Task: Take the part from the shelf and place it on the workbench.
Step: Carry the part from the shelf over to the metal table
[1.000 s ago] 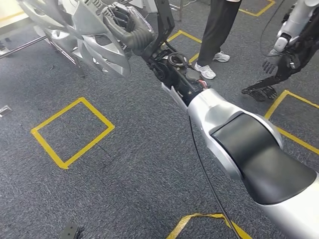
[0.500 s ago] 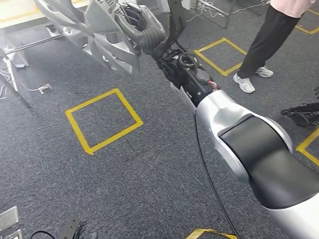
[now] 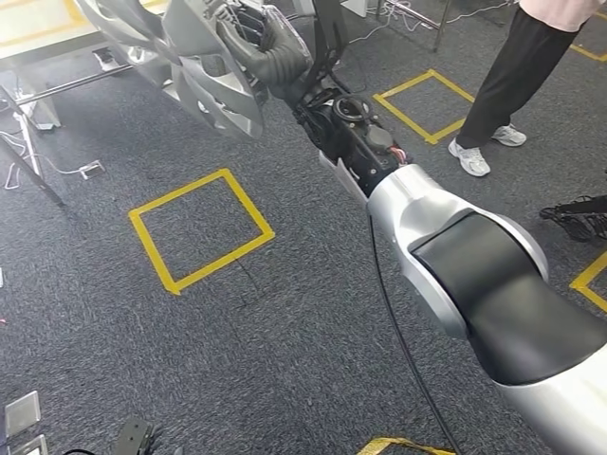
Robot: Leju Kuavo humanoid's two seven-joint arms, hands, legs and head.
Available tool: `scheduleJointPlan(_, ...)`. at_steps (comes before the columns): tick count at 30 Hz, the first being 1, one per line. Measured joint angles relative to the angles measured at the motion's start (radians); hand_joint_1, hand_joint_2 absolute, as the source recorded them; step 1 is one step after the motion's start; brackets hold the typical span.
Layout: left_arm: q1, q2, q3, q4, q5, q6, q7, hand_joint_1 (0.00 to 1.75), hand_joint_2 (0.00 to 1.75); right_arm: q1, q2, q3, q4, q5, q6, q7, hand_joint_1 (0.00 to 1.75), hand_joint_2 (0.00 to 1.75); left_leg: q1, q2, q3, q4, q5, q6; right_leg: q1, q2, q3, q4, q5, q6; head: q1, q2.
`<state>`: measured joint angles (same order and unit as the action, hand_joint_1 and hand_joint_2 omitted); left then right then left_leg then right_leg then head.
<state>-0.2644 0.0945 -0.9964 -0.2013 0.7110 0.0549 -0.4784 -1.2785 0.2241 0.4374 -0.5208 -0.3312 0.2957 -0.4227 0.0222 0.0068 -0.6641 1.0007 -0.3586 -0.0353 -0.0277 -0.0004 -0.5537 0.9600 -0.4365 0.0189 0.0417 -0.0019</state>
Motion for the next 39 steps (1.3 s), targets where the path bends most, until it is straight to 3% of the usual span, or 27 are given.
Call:
scheduleJointPlan(2,0.0,0.001,0.0,0.0,0.002,0.005,0.001,0.0,1.75,-0.006,-0.001,-0.002,0.001,-0.001,-0.006,0.013,1.75,1.75,-0.002,0.003,0.024,-0.048,0.003,0.009,0.006,-0.001,-0.001,0.002,-0.007,0.004,0.001,0.0)
scheduleJointPlan(6,0.002,0.001,0.0,0.0,0.003,0.01,0.001,0.0,1.75,-0.008,-0.003,-0.007,0.004,0.004,-0.043,0.018,1.75,1.75,-0.002,-0.008,0.023,-0.05,0.001,0.014,0.008,-0.01,0.006,-0.004,-0.009,-0.012,0.012,0.0)
scheduleJointPlan(10,0.003,0.003,0.0,0.0,0.002,0.01,0.001,0.0,1.75,-0.006,-0.007,-0.009,0.004,0.017,-0.056,0.017,1.75,1.75,-0.003,-0.013,0.023,-0.049,-0.002,0.021,0.008,-0.015,0.013,-0.016,-0.007,-0.005,0.017,0.0)
scheduleJointPlan(15,0.002,0.004,0.0,0.0,-0.001,0.004,0.001,0.0,1.75,-0.004,-0.027,-0.009,0.004,0.022,-0.028,0.03,1.75,1.75,-0.003,-0.013,0.023,-0.049,-0.002,0.025,0.008,-0.015,0.016,-0.021,-0.006,0.015,0.017,0.0)
scheduleJointPlan(31,0.002,0.014,0.002,0.0,0.018,-0.052,0.023,0.0,1.75,-0.007,-0.055,-0.025,0.004,-0.009,-0.015,0.044,1.75,1.75,-0.005,-0.012,0.028,-0.058,0.003,0.024,0.009,-0.014,0.014,-0.02,-0.004,0.019,0.014,0.0)
scheduleJointPlan(35,0.001,0.019,0.002,0.0,0.018,-0.052,0.026,0.0,1.75,-0.008,-0.056,-0.026,0.002,-0.009,-0.016,0.043,1.75,1.75,-0.005,-0.012,0.044,-0.078,0.003,0.043,0.005,-0.015,0.024,-0.034,-0.004,0.027,0.012,0.0)
scheduleJointPlan(37,-0.002,0.02,0.003,0.0,0.016,-0.052,0.032,0.0,1.75,-0.011,-0.058,-0.026,0.001,-0.008,-0.019,0.041,1.75,1.75,0.003,-0.01,0.069,-0.108,0.01,0.052,0.007,-0.009,0.002,0.02,-0.036,0.029,0.016,0.0)
scheduleJointPlan(39,-0.007,0.021,0.003,0.0,0.014,-0.052,0.035,0.0,1.75,-0.014,-0.062,-0.026,0.002,-0.006,-0.021,0.035,1.75,1.75,0.007,-0.009,0.08,-0.117,0.011,0.054,0.005,-0.003,-0.067,0.158,-0.096,0.03,0.022,0.0)
